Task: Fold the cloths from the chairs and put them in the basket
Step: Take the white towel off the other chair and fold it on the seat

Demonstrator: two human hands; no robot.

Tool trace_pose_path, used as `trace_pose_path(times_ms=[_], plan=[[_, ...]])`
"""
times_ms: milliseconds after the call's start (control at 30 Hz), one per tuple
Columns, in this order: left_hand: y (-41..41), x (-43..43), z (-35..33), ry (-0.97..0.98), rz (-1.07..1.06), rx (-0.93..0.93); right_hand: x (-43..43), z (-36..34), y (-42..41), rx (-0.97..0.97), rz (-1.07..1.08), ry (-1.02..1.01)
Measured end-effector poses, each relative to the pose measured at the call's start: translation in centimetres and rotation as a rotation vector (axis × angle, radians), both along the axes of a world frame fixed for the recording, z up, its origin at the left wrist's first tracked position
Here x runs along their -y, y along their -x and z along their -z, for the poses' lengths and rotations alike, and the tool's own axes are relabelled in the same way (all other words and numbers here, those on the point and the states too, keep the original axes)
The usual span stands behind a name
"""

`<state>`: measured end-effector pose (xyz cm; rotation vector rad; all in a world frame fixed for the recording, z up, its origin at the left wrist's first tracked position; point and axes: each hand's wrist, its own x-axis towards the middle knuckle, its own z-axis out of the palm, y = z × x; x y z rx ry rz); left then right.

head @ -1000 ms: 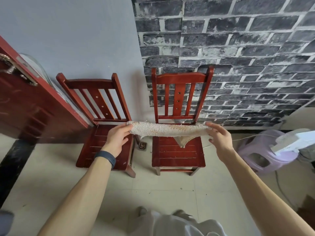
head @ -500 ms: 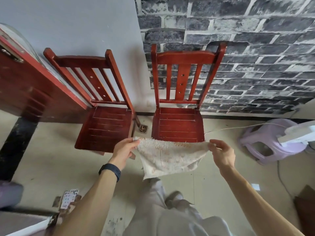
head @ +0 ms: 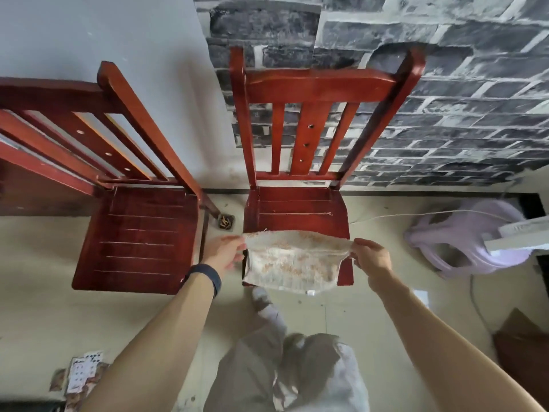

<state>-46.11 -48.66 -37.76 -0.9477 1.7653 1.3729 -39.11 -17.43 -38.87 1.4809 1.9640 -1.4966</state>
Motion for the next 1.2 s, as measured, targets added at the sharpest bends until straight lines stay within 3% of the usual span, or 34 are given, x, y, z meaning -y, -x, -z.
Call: trace_pose_path(times_ms=[233, 433, 500, 633, 733, 833, 1000, 1200], plan=[[8.0, -0.7, 8.2, -0.09, -0.103, 0.034, -1.5, 7.5, 6.4, -0.046, 0.092, 0.094], [12.6, -1.3, 13.4, -0.241, -0.085, -0.054, -2.7, 13.4, 12.2, -0.092, -0.024, 0.111], [12.7, -1.5, 15.2, -0.15, 0.011, -0.061, -2.8, 15.6, 12.7, -0.037, -0.13, 0.162], [9.0, -1.0, 19.4, 0.058, 0.225, 0.023, -1.9, 19.9, 9.0, 0.184, -0.387, -0.129], [4.2, -0.4, 21.7, 0.181, 0.426, 0.075, -0.6, 22.1, 3.4, 0.381, -0.351, -0.059], [0.2, 0.0, 23.6, 0.241, 0.414, 0.117, 0.6, 23.4, -1.2, 0.51, -0.324, -0.065], [-2.9, -0.3, 25.7, 0.463, 0.491, 0.049, 1.6, 24.8, -3.2, 0.543, -0.311, -0.2], [-2.5, -1.3, 26.9, 0.59, 0.553, 0.017, 0.2, 25.9, -1.8, 0.599, -0.366, -0.179]])
